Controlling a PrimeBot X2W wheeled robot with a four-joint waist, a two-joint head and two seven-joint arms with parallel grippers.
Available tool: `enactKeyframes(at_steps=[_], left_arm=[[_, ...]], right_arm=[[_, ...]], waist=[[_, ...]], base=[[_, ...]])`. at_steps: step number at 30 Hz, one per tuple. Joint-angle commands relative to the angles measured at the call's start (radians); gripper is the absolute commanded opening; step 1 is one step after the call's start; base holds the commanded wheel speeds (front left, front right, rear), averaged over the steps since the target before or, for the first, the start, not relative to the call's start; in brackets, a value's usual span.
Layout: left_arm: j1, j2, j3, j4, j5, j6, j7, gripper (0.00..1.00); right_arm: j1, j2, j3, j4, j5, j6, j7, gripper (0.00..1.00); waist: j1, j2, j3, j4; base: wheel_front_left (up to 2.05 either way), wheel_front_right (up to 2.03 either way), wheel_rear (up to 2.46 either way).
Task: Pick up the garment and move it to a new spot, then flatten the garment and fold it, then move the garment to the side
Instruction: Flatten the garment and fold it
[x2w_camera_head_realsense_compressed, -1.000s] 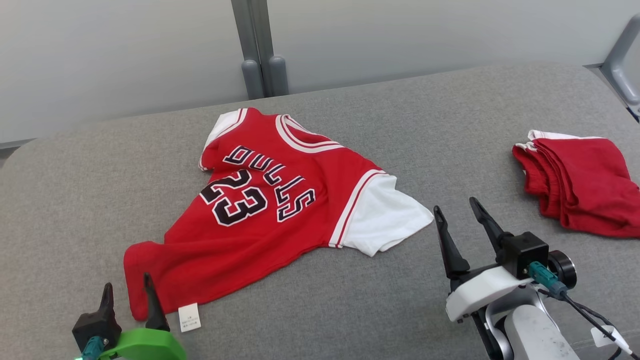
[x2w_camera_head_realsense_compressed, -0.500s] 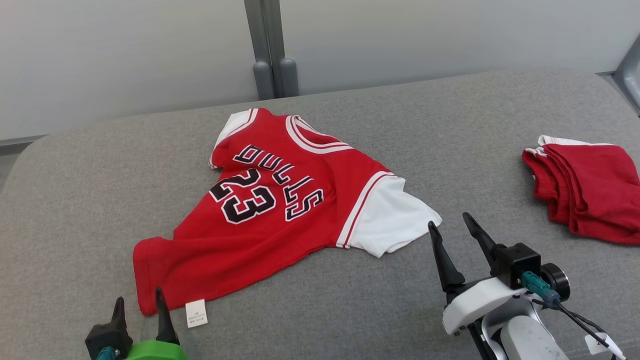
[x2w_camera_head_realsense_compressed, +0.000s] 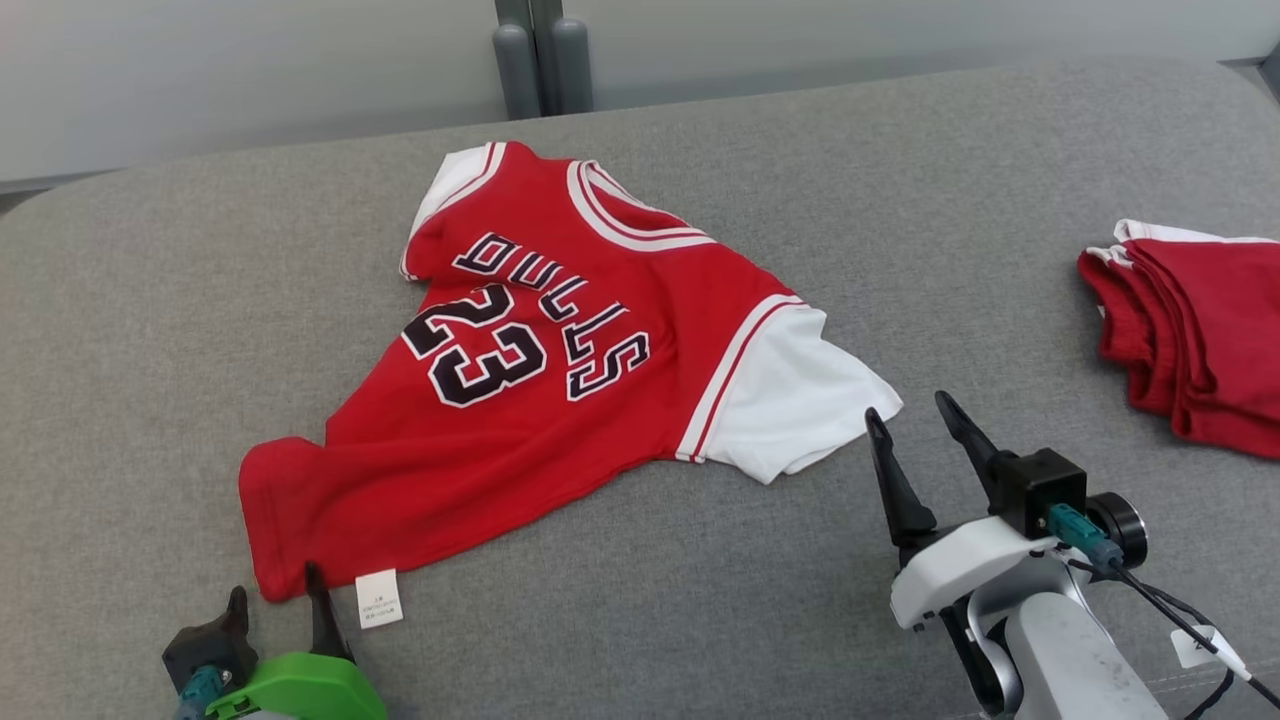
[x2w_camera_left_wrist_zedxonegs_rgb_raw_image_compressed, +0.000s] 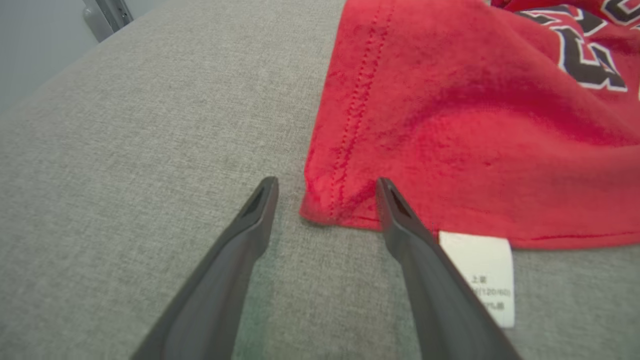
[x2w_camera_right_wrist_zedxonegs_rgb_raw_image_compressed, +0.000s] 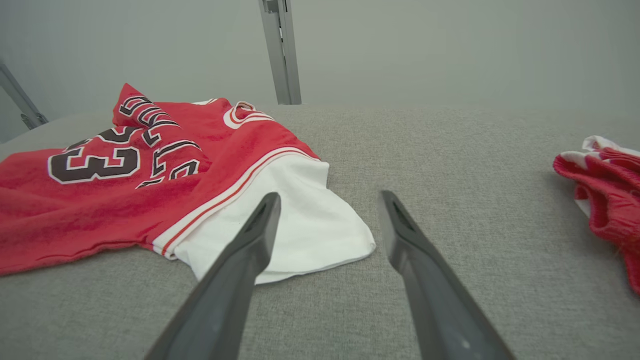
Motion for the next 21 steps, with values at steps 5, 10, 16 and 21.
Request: enactKeyframes(at_steps=[5, 10, 16, 21], left_arm=[[-0.043, 0.005, -0.006, 0.041, -0.019, -0.008, 0.001, 0.48], [-0.064, 0.005, -0.03, 0.048, -0.02, -0.025, 0.002, 0.0], [-0.089, 0.004, -0.072, 0.019, -0.003, -0.047, 0.002, 0.0], [-0.09, 0.004, -0.099, -0.004, 0.001, -0.054, 0.002, 0.0]], right_arm=[[-0.037, -0.002, -0.04, 0.03, -0.022, -0.001, 0.0, 1.0], [-0.078, -0.002, -0.073, 0.085, -0.037, -0.001, 0.0, 1.0], [-0.136, -0.002, -0.122, 0.175, -0.061, -0.001, 0.0, 1.0], [-0.161, -0.002, -0.143, 0.276, -0.072, -0.001, 0.0, 1.0]], waist=[[0.0, 0.0, 0.064, 0.025], [0.0, 0.0, 0.096, 0.051], [0.0, 0.0, 0.129, 0.089], [0.0, 0.0, 0.136, 0.113]], base=[[0.0, 0.0, 0.0], [0.0, 0.0, 0.0], [0.0, 0.0, 0.0], [0.0, 0.0, 0.0]])
